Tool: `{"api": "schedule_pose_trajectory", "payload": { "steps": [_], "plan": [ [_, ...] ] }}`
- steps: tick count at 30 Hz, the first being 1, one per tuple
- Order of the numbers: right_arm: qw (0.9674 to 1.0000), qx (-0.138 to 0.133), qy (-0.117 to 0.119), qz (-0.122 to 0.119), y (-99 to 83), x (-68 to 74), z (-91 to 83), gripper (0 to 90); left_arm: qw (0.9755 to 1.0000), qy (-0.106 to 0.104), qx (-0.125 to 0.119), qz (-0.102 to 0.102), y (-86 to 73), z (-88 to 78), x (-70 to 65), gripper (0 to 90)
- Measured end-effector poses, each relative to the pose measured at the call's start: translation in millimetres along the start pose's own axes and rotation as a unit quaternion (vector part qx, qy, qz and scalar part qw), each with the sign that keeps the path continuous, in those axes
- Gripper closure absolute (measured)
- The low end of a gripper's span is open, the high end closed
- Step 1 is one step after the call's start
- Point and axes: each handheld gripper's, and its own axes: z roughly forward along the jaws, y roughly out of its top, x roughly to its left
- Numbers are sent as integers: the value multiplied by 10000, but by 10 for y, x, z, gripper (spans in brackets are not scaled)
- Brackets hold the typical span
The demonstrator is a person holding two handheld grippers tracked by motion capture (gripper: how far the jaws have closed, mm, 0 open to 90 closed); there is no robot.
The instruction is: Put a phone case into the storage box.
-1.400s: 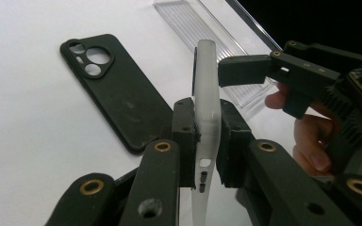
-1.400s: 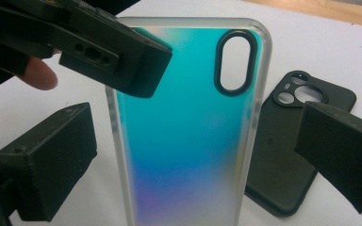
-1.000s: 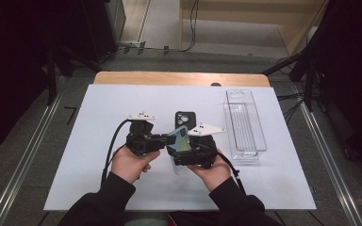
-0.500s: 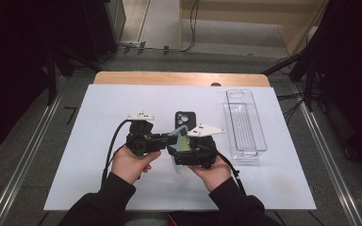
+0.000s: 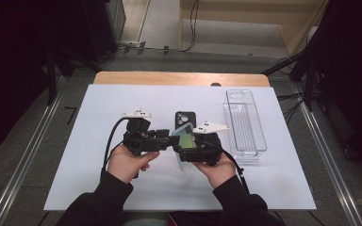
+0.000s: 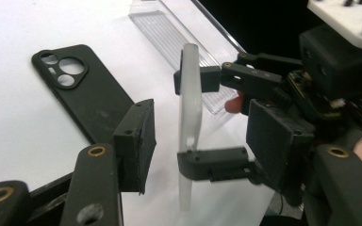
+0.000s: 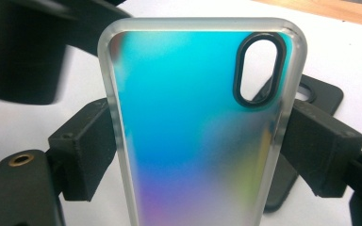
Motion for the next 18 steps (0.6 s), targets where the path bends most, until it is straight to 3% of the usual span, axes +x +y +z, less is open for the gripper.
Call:
{"api": "schedule_pose_trajectory", "payload": {
  "steps": [4,7,11,14,16,18],
  "plan": [
    [10000,-4,11,40,-1,-65,-19,146,9999,-56,-28,112,3,-25,6,400],
    [10000,-22,42,14,1,-109,-48,146,9994,-90,-21,336,-2,-53,4,402],
    [9997,-61,249,-55,2,-172,-77,146,9983,-348,150,436,-7,-53,36,399],
    [9991,-93,422,-53,5,-213,-100,146,9959,-529,404,616,-25,-24,71,343],
    [9988,-104,459,-135,8,-232,-119,146,9931,-553,561,867,-50,-3,90,337],
    [9986,-107,490,-188,12,-250,-140,146,9913,-618,608,986,-77,18,114,337]
  ]
}}
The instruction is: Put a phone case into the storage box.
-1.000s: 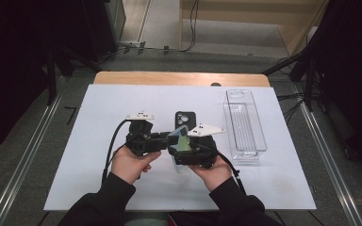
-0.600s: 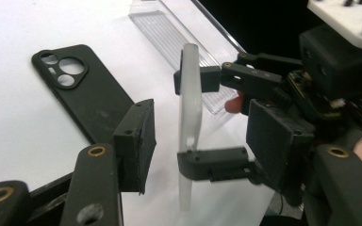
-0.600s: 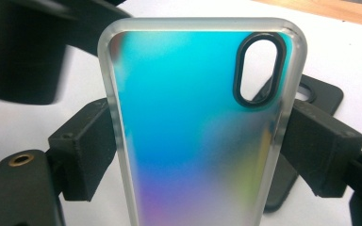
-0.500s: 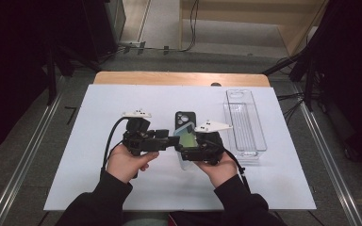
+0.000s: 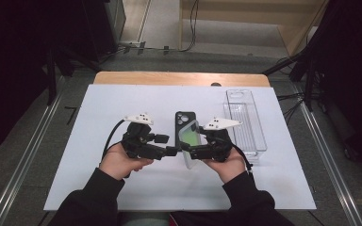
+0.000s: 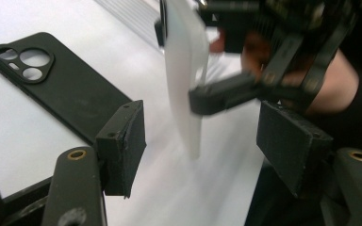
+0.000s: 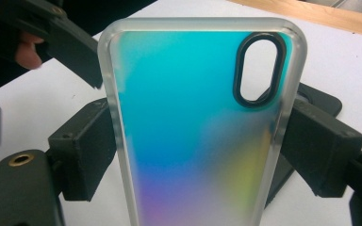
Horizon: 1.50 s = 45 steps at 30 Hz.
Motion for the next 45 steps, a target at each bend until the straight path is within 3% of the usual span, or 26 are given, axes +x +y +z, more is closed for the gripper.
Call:
{"api": "schedule_pose_trajectory", "payload": {
  "steps": [6,12,23,32,39,45],
  "plan": [
    [9991,111,400,-5,16,-58,-39,146,9997,-120,90,190,-89,41,89,335],
    [9984,166,516,-138,21,-75,-70,146,9994,13,136,323,-204,66,196,334],
    [9972,289,682,-73,9,-141,-142,146,9968,172,383,683,-453,107,273,314],
    [9972,255,697,4,36,-203,-226,146,9975,221,476,477,-606,86,349,313],
    [9975,240,656,59,48,-252,-277,146,9982,174,454,357,-696,49,312,313],
    [9980,222,575,140,56,-297,-316,146,9980,288,478,302,-780,29,253,313]
  ]
}}
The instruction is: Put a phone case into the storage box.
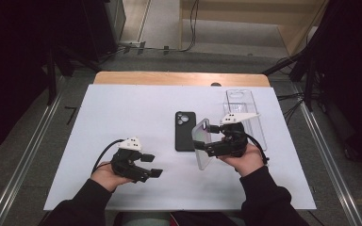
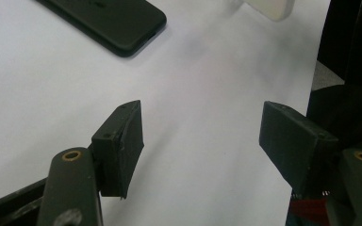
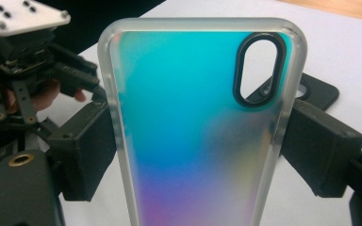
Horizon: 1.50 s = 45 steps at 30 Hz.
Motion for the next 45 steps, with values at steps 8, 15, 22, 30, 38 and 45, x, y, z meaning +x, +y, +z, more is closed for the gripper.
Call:
{"api": "schedule_pose_trajectory", "payload": {
  "steps": [8,15,22,30,38,45],
  "plan": [
    [9988,-282,-296,252,67,-38,-117,146,9997,187,-130,-108,-64,-92,-43,314],
    [9970,-369,-553,393,128,-77,-208,146,9988,336,-222,-269,-113,-149,-23,314],
    [9941,-460,-857,482,200,-124,-324,146,9982,397,-294,-349,-142,-188,-19,313],
    [9898,-633,-1105,641,248,-214,-455,146,9976,470,-312,-401,-173,-212,-24,313],
    [9848,-756,-1386,721,257,-327,-577,146,9974,478,-321,-439,-199,-225,-17,313],
    [9790,-843,-1656,843,245,-429,-657,146,9970,453,-373,-498,-211,-238,3,313]
  ]
}}
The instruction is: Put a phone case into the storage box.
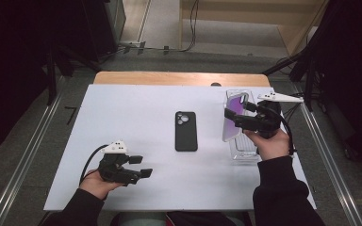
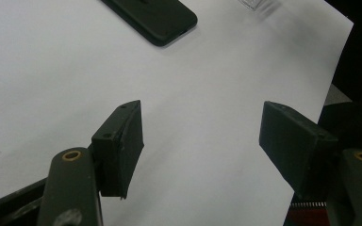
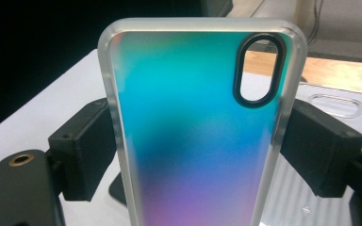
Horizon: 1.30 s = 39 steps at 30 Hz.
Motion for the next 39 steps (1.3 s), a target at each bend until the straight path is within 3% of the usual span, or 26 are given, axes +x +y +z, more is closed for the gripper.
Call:
{"api": "schedule_pose_trajectory", "payload": {
  "steps": [20,32,39],
  "plan": [
    [9965,-240,-755,255,12,-286,-11,146,9997,73,-123,-183,-5,-25,62,314],
    [9933,-222,-1057,405,67,-457,204,145,9999,112,-19,-97,-18,10,46,314],
    [9887,-232,-1446,313,146,-592,390,145,9999,69,-34,-136,-18,14,48,315]
  ]
}}
